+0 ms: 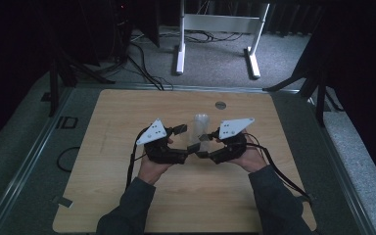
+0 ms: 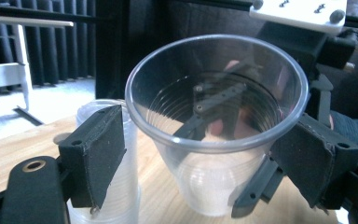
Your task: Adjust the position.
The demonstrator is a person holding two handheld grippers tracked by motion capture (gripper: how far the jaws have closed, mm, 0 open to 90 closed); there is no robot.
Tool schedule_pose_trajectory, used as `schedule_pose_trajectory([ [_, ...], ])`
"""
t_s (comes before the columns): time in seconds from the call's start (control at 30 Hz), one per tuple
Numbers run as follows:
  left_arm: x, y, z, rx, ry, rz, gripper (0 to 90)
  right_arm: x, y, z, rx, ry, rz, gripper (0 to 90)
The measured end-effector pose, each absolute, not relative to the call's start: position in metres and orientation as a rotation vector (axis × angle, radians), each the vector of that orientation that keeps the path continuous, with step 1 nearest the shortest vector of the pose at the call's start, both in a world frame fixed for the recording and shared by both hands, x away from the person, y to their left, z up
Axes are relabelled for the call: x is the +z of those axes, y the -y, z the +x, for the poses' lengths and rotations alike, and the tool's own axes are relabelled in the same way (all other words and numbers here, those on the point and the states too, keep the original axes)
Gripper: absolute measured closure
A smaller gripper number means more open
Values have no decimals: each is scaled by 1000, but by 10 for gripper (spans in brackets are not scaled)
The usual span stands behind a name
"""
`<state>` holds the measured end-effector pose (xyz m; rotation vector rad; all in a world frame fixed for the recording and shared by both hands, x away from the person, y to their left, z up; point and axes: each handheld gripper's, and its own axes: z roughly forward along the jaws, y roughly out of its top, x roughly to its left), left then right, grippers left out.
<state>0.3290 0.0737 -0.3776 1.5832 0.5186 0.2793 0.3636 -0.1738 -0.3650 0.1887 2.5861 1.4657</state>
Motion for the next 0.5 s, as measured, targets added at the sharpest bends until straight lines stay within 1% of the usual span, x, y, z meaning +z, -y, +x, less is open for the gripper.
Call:
schedule_pose_trajectory([
  [0.17, -377, -72, 328, 305, -552, 1564, 186, -368, 171, 363, 1506, -2553, 214, 410],
  [0.5, -376, -68, 330, 302, -576, 1504, 193, -372, 166, 362, 1556, -2521, 237, 411],
])
